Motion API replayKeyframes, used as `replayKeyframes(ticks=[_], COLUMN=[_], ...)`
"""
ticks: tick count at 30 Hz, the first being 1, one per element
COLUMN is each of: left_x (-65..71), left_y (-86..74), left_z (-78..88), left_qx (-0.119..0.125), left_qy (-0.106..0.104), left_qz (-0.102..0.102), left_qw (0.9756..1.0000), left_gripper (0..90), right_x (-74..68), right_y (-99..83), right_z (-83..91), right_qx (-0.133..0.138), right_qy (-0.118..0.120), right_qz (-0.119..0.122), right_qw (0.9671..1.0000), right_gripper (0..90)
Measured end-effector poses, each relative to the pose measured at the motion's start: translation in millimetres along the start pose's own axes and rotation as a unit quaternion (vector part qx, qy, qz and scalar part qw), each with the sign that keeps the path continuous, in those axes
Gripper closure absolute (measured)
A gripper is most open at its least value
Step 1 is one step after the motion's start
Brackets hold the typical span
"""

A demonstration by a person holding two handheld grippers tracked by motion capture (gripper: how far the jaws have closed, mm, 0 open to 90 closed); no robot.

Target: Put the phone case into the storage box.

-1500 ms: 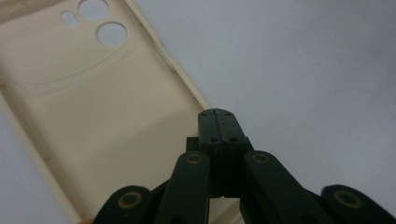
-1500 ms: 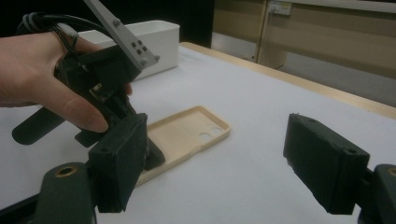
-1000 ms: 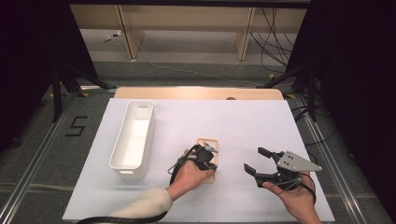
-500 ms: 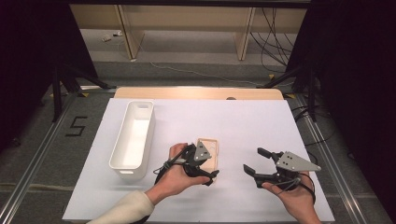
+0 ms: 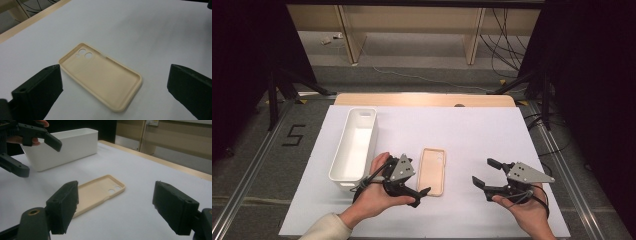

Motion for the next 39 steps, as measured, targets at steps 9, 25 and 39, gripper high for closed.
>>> replayKeyframes(ticks=[9,25,39], left_x=[-10.1,-22.4,-26.1], left_y=[-21.5,-46.2,-54.6], left_z=[24.3,55.4,64.3], left_qx=[0.017,0.049,0.072], left_qy=[0.018,0.052,0.061], left_qz=[0.012,0.034,0.039], left_qw=[0.9996,0.9969,0.9948], left_gripper=[0.0,0.0,0.0], right_x=[0.2,0.7,-6.4], right_y=[-0.8,-2.6,0.8], right_z=[-1.0,-0.9,-8.4], right_qx=[-0.002,-0.006,-0.029], right_qy=[0.002,0.006,0.017], right_qz=[0.001,0.002,0.033], right_qw=[1.0,1.0,0.9989], right_gripper=[22.2,21.9,22.0])
Point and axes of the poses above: each handheld gripper's, and its own axes: z roughly backward along the jaws, y roughly out of its top, x roughly to its right, the point moved 1 cm from there along -z, roughly forward along the jaws, and after that the axes turned 4 degrees about -x, right-handed, at the moved point
